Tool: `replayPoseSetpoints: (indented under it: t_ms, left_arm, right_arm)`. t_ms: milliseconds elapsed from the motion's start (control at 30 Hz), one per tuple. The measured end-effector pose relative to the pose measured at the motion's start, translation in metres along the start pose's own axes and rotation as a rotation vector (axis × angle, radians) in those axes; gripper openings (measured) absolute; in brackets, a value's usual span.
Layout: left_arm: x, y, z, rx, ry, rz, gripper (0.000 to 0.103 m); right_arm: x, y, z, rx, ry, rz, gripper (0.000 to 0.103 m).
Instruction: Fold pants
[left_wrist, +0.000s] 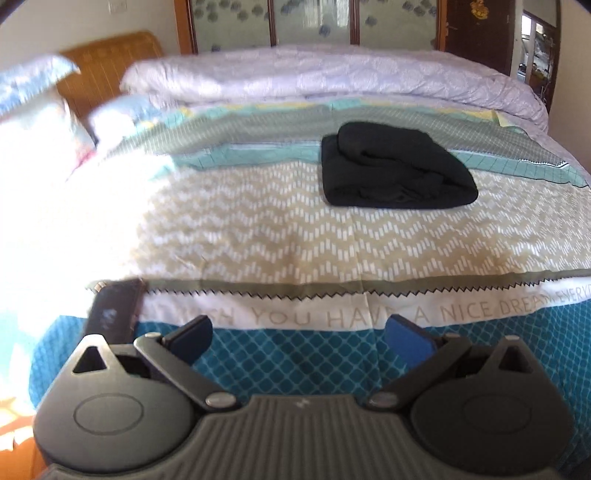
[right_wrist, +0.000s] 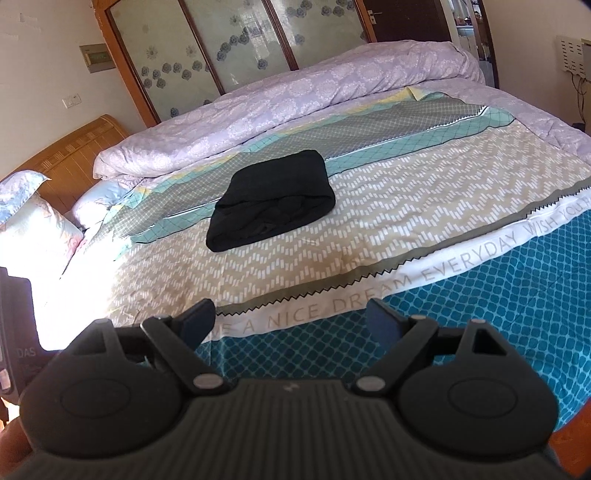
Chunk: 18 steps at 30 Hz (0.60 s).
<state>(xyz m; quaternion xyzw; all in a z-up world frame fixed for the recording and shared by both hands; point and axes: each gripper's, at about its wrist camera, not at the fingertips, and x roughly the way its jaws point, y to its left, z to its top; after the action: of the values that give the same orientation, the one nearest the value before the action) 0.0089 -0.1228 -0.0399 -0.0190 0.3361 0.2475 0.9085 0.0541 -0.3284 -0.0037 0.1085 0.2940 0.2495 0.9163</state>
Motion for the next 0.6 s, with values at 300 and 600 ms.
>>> replayPoseSetpoints:
  t_ms: [300,600]
  left_arm:
    - [-0.047,-0.014,0.007,0.032,-0.109,0.021,0.103]
    - [-0.044,-0.022,0.002,0.021,-0.058,-0.031,0.103]
  right_arm:
    - [-0.012,-0.001,-0.002,0.001,-0.016,0.014,0.090]
    - [-0.012,-0.007,-0.003,0.012,-0.018,0.014,0.090]
